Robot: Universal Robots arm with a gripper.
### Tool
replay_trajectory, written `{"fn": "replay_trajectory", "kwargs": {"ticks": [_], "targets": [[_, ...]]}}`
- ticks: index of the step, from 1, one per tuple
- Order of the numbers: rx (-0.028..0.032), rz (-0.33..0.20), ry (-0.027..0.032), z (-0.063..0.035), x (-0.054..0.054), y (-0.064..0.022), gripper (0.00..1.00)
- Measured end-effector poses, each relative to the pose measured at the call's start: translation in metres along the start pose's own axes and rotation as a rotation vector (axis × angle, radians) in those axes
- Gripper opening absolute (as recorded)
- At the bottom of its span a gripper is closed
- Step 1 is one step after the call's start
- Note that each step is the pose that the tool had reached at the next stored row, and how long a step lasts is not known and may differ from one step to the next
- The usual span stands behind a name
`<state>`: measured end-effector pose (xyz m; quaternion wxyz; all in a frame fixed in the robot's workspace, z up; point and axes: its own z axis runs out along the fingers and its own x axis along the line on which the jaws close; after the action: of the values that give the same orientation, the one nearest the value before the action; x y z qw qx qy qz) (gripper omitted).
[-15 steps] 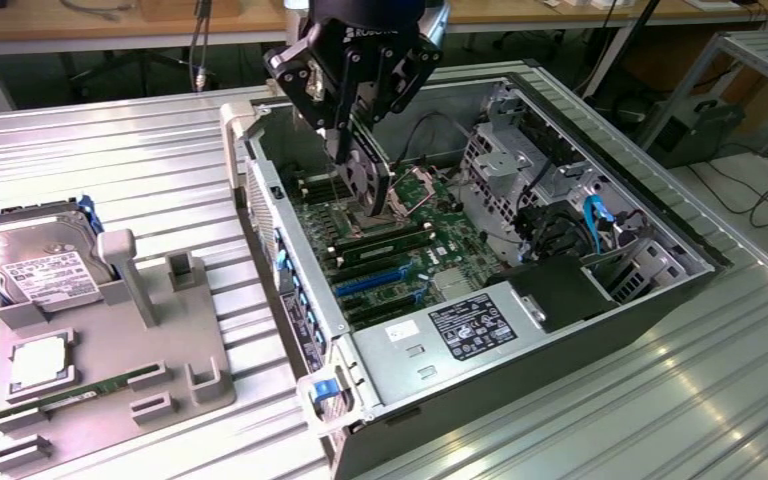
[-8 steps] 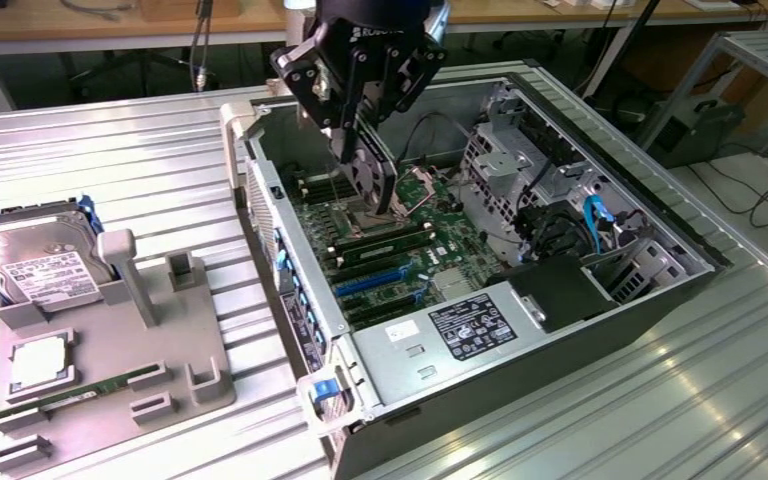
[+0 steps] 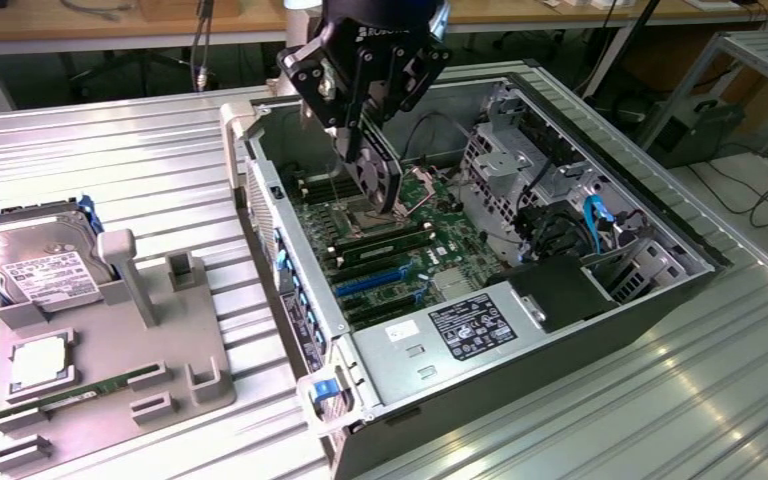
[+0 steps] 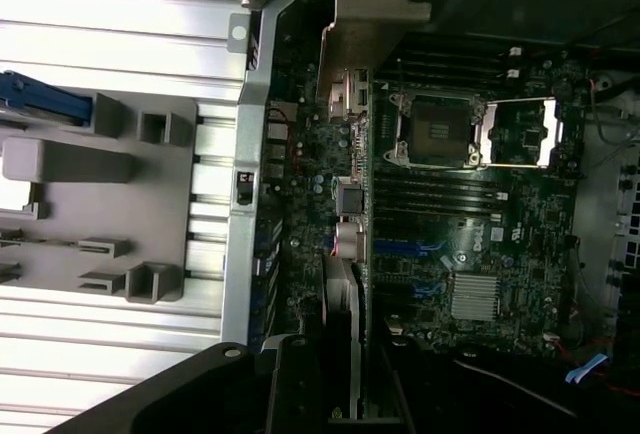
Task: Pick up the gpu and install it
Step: 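Pick up the gpu and move the gpu toward the slot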
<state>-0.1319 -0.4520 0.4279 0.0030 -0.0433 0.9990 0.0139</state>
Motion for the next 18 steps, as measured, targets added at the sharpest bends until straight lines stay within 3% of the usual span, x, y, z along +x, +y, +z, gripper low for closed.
{"fn": "replay_trajectory", "kwargs": {"ticks": [18], "targets": [[0.0000, -0.006, 0.0002, 0.0004, -0.016, -0.0014, 0.27]]}}
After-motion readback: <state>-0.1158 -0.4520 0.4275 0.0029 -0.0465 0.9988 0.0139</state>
